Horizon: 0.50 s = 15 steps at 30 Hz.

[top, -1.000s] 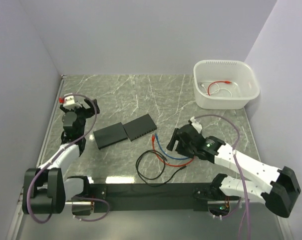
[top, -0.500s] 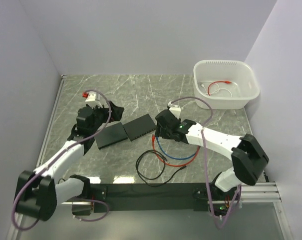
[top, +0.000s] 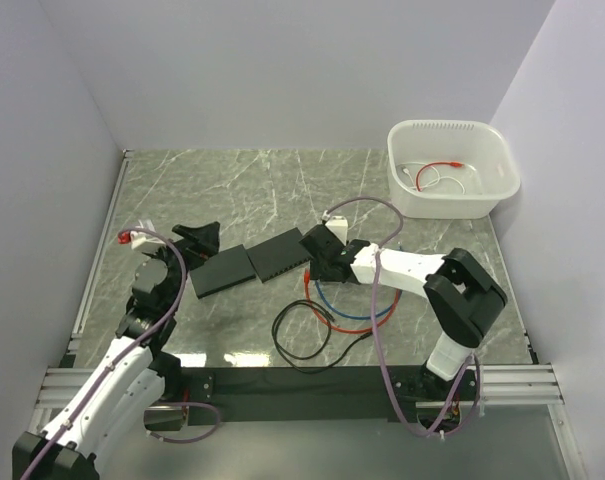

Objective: Insert the plug into the switch port

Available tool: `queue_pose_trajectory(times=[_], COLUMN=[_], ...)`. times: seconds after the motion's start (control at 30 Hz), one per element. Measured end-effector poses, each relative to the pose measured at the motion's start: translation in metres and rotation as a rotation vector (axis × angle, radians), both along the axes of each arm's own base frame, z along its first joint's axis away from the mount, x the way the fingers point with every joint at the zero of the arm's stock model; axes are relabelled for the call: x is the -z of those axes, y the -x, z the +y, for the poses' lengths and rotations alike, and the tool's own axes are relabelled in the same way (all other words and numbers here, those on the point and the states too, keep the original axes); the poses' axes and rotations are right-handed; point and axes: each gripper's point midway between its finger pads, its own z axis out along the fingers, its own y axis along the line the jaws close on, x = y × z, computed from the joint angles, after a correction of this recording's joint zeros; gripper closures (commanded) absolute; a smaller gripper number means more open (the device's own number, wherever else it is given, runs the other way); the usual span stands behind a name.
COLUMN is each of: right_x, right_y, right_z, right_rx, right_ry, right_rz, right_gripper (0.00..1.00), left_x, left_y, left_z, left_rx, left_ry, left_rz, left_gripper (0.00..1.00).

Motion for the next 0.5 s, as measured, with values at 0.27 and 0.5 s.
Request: queue_pose_trajectory(times=[0.27,0.5], right_x=[0.011,0.015], right_y=[-0.004,-0.009], right_z=[0.008,0.016], right_rx=[-0.025,-0.043], right_ry=[0.005,0.002], right_rz=[0.009,0.004], right_gripper=[0.49,0.49], left_x=[0.032,0.03], left_y=[-0.013,-0.009], left_z=[-0.009,-0.016], left_rx=[0.025,0.067], left_ry=[-0.04,-0.035], left_rz=[0.149,0.146], left_gripper=[0.09,0.08])
